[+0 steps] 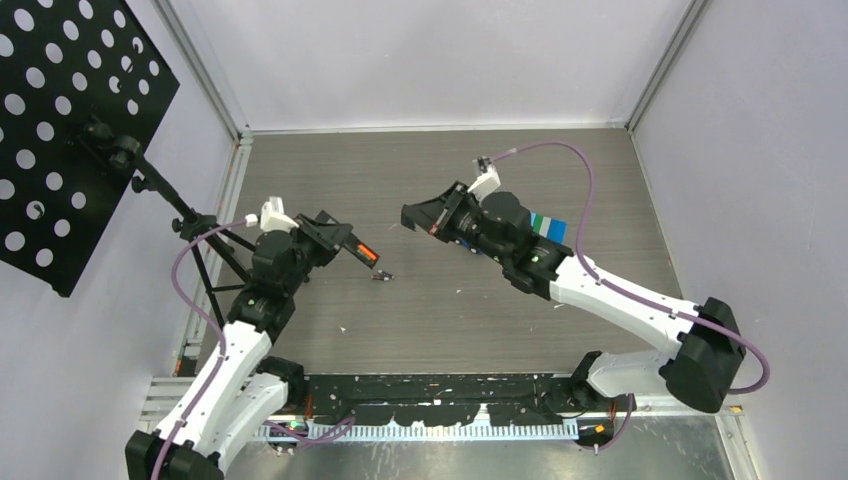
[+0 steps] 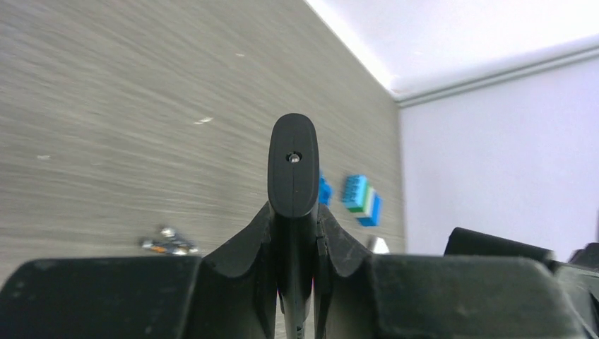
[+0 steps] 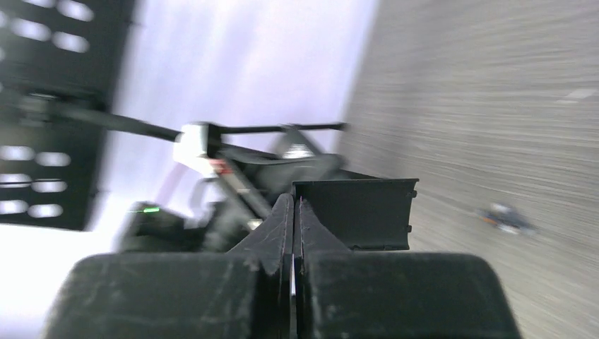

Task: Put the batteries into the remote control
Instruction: Pick up the battery cover at the center of the board, then load the battery cover into the remote control.

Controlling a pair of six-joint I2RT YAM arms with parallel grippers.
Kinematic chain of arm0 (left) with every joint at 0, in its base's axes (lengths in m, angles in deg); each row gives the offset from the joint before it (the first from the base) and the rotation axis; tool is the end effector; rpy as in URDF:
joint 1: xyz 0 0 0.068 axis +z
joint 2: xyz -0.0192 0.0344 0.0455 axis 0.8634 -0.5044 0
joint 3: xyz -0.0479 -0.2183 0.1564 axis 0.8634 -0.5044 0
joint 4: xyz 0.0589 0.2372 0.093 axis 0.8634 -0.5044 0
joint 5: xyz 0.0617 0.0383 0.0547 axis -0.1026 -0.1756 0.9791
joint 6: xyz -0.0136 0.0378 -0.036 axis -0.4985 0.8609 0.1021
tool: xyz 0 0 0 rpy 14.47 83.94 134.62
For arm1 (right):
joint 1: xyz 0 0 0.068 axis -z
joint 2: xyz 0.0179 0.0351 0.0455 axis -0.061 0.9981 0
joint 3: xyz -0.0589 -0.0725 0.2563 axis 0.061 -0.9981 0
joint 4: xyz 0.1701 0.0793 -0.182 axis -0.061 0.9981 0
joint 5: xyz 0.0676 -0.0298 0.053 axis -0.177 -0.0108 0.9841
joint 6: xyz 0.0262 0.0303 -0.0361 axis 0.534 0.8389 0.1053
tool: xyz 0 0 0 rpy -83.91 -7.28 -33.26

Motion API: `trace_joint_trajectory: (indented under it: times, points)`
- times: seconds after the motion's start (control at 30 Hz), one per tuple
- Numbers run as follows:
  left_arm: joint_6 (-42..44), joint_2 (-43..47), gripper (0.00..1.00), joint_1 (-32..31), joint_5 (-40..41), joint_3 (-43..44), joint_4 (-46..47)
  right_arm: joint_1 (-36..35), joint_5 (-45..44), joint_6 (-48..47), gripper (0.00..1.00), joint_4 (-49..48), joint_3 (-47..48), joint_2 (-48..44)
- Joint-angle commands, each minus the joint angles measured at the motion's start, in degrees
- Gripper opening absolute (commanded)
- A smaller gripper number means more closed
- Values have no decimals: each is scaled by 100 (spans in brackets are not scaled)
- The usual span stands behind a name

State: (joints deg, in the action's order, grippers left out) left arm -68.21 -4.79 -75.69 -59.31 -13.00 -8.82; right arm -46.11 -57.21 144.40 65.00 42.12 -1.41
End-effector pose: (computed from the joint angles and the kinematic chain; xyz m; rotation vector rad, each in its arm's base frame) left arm 0.1720 -0.0489 0.2759 -0.6722 1.8008 -0.8667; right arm 0.2025 0.2346 0.3351 0.1477 1.9446 1.2312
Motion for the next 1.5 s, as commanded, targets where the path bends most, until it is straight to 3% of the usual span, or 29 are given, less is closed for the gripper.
trace_joint_trajectory:
  times: [0.0, 0.13, 0.53, 1.47]
  points:
    - [-846, -366, 0, 34, -958, 236, 1642, -32, 471, 1841, 0, -2438, -476, -109]
    - [-1657, -828, 0, 34, -1371, 178, 2886, -32, 400, 3047, 0, -3219, -498, 15]
    - [-3178, -1401, 0, 34, -1484, -31, 4319, -41, -109, 3687, 0, -3587, -671, 127]
    - [-3617, -1744, 0, 26, -1668, -23, 4714, -137, -138, 3627, 0, -4337, -458, 874]
